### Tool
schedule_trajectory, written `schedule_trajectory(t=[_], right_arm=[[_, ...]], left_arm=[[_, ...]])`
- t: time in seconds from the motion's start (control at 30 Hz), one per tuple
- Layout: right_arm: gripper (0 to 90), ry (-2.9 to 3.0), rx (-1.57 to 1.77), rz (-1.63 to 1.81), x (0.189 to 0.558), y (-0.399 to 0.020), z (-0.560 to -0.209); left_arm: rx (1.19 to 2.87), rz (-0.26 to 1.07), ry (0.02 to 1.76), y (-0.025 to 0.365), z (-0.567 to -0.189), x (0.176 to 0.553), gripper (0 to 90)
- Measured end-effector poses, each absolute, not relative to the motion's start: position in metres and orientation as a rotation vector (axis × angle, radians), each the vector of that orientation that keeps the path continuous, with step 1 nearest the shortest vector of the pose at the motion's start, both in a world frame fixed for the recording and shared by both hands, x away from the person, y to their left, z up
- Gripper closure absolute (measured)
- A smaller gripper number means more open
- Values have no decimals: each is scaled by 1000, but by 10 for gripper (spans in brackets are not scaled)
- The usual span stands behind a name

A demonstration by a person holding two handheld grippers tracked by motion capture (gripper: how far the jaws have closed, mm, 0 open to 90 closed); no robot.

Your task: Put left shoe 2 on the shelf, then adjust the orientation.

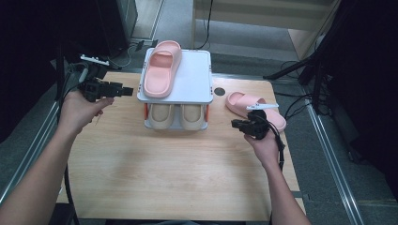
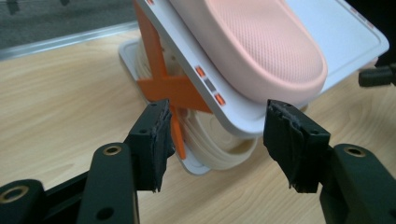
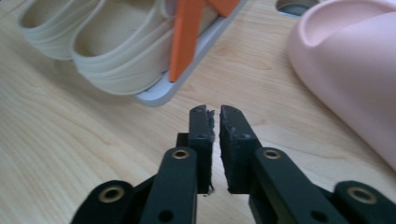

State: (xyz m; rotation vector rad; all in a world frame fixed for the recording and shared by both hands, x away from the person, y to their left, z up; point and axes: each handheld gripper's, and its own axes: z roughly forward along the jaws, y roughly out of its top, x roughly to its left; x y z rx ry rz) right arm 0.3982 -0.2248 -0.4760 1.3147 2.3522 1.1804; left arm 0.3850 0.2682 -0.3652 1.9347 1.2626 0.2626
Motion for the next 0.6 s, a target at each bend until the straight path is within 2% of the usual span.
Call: schedule_trajectory(t=[0.07, 0.27, 0.6], right_arm=[[900, 2339, 1336, 1188, 402, -230, -477], [900, 2305, 1362, 1187, 415, -246, -479], [900, 2237, 1434, 1160, 424, -273, -479]], left_arm=[[1936, 253, 1255, 267, -373, 382, 411], [1960, 244, 1248, 263, -401, 375, 407], [1970, 223, 1219, 255, -422, 358, 406]])
